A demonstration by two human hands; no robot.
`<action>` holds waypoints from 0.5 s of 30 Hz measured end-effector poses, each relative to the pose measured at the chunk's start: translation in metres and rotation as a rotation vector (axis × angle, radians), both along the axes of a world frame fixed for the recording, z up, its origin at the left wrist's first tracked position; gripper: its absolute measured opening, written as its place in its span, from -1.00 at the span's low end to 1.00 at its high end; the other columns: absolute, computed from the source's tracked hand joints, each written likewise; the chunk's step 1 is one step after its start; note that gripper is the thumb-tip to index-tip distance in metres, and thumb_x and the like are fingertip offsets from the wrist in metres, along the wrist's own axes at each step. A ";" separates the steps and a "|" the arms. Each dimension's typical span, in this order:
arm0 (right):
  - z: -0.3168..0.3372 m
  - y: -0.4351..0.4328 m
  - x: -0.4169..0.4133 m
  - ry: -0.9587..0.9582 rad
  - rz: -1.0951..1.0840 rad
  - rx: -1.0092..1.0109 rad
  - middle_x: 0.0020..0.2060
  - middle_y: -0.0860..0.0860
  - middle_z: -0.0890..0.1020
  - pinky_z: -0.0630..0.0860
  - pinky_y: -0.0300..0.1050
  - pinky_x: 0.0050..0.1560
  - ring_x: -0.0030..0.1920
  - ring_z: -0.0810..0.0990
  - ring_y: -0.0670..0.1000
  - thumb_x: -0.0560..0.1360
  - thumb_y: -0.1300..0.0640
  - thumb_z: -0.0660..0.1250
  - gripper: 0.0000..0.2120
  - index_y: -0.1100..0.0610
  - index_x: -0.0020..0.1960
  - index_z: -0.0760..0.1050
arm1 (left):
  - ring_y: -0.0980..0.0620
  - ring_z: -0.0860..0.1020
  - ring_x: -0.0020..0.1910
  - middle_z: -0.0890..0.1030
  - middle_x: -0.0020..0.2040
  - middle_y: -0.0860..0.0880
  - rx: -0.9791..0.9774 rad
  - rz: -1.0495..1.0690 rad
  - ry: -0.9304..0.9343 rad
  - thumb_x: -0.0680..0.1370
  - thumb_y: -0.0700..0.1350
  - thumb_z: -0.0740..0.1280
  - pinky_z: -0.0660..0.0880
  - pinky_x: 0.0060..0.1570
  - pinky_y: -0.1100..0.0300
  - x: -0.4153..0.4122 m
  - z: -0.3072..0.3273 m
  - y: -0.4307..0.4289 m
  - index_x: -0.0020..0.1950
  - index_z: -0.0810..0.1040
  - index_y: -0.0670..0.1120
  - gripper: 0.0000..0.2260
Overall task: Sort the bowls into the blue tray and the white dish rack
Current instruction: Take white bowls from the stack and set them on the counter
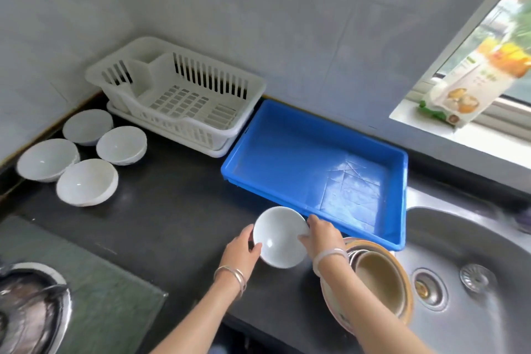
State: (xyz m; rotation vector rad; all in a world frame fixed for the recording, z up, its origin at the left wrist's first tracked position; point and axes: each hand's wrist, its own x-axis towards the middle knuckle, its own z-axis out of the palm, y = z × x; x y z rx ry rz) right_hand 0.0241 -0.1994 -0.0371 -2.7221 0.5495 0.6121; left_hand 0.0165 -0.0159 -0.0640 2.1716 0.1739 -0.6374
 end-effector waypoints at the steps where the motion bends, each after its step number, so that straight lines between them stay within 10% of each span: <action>1: 0.000 0.002 0.000 -0.002 -0.011 -0.004 0.02 0.12 0.60 0.37 -0.09 -0.15 0.03 0.57 0.20 0.48 0.07 0.26 -0.77 0.15 0.08 0.40 | 0.04 0.52 0.08 0.54 0.20 0.00 -0.014 0.008 -0.002 0.53 -0.08 0.25 0.49 0.10 0.12 0.000 -0.001 0.000 0.37 0.31 0.10 -0.59; 7: -0.001 0.002 0.002 -0.060 0.007 -0.020 0.01 0.18 0.61 0.34 -0.09 -0.17 0.02 0.56 0.23 0.52 0.17 0.16 -0.82 0.17 0.11 0.37 | 0.07 0.56 0.06 0.60 0.14 0.01 -0.170 0.096 0.062 0.52 -0.12 0.29 0.49 0.16 0.15 0.000 -0.004 0.004 0.33 0.39 0.04 -0.62; 15: 0.007 -0.002 -0.003 -0.146 -0.031 -0.008 -0.08 0.21 0.62 0.31 -0.10 -0.22 -0.05 0.56 0.25 0.54 0.15 0.12 -0.82 0.14 0.11 0.38 | 0.06 0.60 -0.07 0.61 -0.02 -0.01 -0.471 0.266 0.244 0.54 -0.23 0.25 0.52 -0.33 0.40 0.000 -0.006 0.003 0.32 0.40 -0.06 -0.65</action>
